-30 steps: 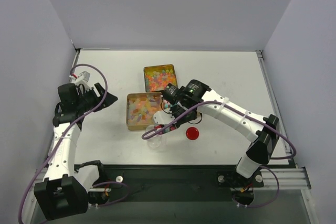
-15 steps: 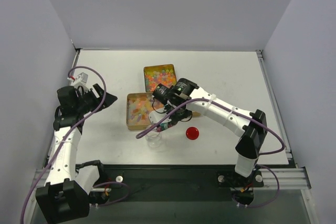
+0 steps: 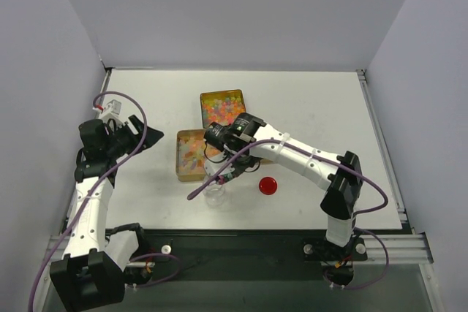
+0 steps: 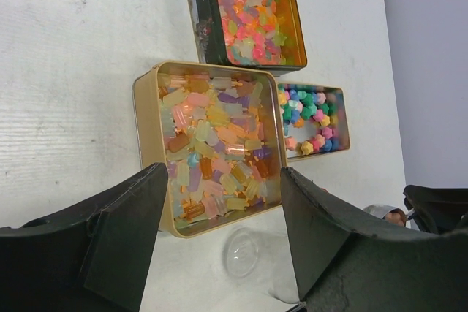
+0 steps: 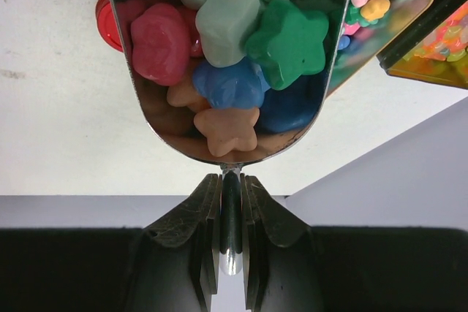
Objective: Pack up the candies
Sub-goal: Place the fake candies in the packing bottle.
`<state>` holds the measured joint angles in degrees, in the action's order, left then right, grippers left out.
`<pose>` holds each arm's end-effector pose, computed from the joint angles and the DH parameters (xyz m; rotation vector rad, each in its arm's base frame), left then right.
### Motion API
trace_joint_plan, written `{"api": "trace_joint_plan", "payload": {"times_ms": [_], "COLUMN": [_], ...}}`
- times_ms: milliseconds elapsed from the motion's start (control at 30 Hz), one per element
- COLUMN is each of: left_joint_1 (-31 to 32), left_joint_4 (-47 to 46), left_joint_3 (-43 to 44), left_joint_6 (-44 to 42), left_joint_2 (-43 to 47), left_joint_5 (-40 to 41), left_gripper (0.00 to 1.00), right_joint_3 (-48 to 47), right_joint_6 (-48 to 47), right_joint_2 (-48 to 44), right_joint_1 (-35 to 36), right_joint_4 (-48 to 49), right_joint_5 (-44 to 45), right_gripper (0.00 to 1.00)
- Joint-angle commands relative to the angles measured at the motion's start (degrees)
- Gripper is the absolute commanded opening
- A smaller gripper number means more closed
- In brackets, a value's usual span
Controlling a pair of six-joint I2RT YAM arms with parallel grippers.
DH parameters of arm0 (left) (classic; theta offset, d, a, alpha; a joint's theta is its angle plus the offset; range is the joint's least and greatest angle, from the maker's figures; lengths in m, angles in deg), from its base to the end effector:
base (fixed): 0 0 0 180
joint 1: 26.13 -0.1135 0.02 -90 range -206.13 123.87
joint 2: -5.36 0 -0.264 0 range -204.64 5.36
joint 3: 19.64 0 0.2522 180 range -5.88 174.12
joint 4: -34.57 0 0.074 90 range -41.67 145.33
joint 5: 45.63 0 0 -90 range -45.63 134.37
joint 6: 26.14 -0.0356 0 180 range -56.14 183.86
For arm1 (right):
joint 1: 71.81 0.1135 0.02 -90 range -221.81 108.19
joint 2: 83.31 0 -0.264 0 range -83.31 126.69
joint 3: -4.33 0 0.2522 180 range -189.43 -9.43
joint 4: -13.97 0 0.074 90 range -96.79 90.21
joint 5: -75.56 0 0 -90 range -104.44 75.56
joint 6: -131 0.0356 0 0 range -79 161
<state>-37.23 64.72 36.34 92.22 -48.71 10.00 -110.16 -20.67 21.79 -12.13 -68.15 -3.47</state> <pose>0.2082 0.0204 0.2868 -0.3320 2.0379 -0.8030 0.1926 0.3159 0.3055 -2.4479 1.4225 -0.2793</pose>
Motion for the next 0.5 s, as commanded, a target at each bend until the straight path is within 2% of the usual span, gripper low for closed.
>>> {"api": "trace_joint_plan", "payload": {"times_ms": [0,467], "left_joint_1": [-0.42,-0.25], "left_joint_4": [-3.81,-4.60], "left_joint_3": [-0.03,-0.56], "left_joint_6": [0.91,1.87], "left_joint_2": [0.80,1.33], "left_joint_5": [-1.14,-1.58], "left_gripper": [0.74,0.74], "right_joint_3": [-3.07,-5.27], "right_joint_6": [-0.12,-2.49], "right_joint_2": [0.81,2.57], "right_joint_1": [1.14,5.27], "right_joint_4": [-3.62,-3.54], "right_joint_5": [4.77,12.68], "right_gripper": [0.00,0.00]}}
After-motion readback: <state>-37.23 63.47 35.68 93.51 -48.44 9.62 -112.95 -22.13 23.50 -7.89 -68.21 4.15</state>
